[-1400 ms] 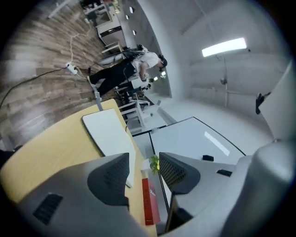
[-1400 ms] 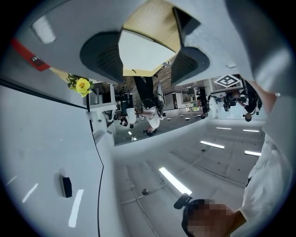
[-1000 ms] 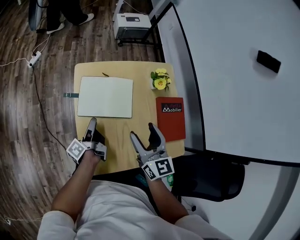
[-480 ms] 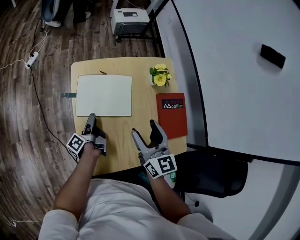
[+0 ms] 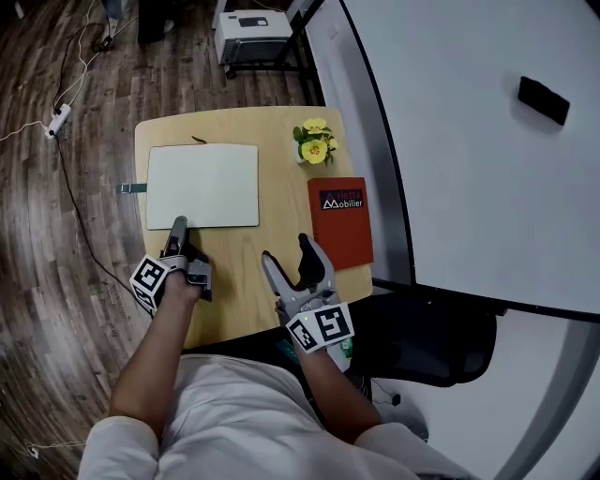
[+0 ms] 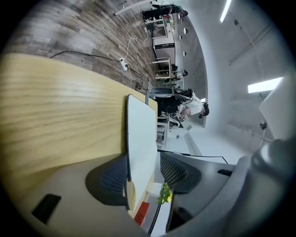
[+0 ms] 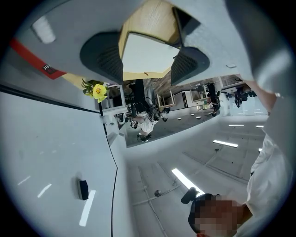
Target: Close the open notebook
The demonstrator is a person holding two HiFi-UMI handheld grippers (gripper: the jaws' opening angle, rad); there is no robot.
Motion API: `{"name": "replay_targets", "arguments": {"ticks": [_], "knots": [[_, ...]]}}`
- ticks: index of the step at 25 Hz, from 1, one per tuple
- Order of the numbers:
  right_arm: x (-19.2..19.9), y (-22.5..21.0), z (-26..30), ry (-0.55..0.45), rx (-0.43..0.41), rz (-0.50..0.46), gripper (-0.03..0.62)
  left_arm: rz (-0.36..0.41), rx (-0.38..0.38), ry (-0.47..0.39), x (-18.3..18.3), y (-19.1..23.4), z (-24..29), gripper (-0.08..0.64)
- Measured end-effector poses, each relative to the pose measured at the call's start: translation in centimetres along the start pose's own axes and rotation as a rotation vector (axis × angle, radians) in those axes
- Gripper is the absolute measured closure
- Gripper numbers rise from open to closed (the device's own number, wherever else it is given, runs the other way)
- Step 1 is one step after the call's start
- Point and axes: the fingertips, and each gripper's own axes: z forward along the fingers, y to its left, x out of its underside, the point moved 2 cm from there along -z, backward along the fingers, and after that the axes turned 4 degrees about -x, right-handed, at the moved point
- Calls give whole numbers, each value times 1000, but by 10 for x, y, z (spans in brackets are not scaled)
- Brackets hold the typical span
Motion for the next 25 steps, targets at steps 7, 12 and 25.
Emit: {"name": "replay_targets", "arguments": {"ticks": [7, 12, 25], "knots": [[4, 3, 2, 7, -7, 5, 264, 20, -2, -29, -2, 3, 2, 376], [6, 3, 1, 11, -10, 5, 264, 49, -15, -6, -2, 14, 0, 517], [7, 5, -1, 17, -7, 7, 264, 353, -28, 92, -1, -1, -3, 541]]}}
